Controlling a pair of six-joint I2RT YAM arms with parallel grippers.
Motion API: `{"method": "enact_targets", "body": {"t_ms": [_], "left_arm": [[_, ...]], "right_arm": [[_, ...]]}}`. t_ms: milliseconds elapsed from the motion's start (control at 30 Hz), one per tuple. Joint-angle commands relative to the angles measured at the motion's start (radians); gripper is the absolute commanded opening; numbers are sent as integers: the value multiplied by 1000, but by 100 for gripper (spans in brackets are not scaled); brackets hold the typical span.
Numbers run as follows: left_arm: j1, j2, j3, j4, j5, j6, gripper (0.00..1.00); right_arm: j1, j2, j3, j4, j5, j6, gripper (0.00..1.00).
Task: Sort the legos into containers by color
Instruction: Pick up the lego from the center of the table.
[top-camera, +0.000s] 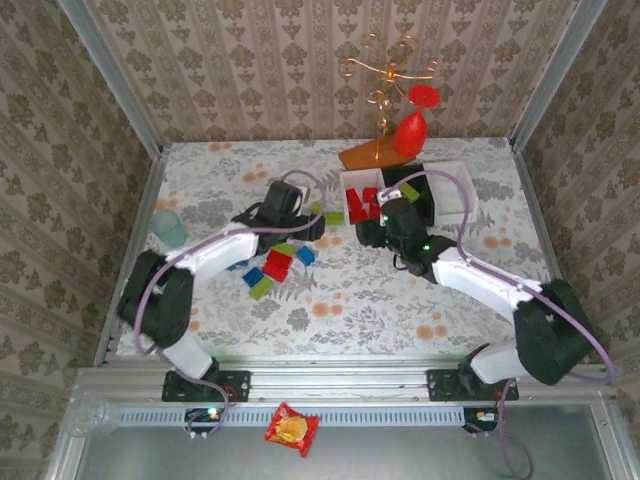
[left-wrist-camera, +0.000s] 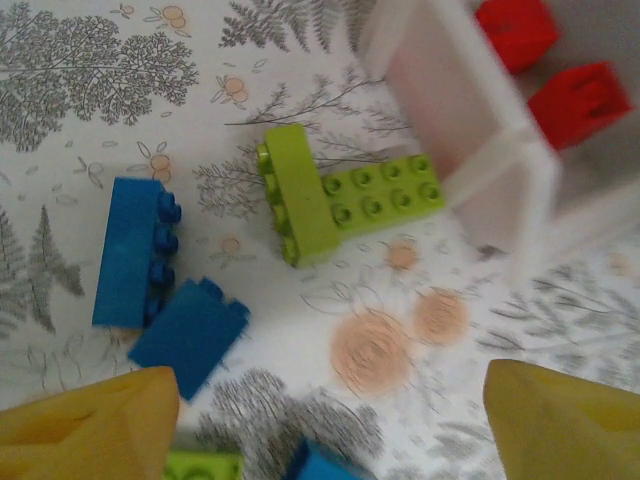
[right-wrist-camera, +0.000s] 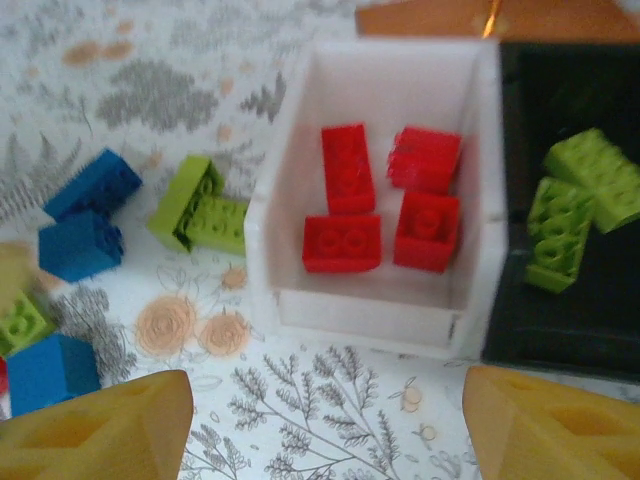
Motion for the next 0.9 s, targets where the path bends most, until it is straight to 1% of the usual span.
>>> {"method": "enact_targets", "body": {"t_ms": [0,200,300,467,667,867], "left_arm": [[-1,125,117,-115,-78,72,74],[8,305,299,-172,-94,101,61],[17,358,352,-179,-77,101,58],[43,401,382,-175,-70,92,50],[66,432,395,-148,-15,83,42],[82,489,454,-165,5,101,34]], "right_arm": [[-23,-82,-48,15,66,13,74],[-70,-162,-110,-4,46,6,75],[-90,-192,-131,-13,41,3,75],[-112,-226,-145,-12,15,6,76],[-115,-200,-144,-3,-5,15,76],[-114,-189,-137,-14,-18,23,76]]}}
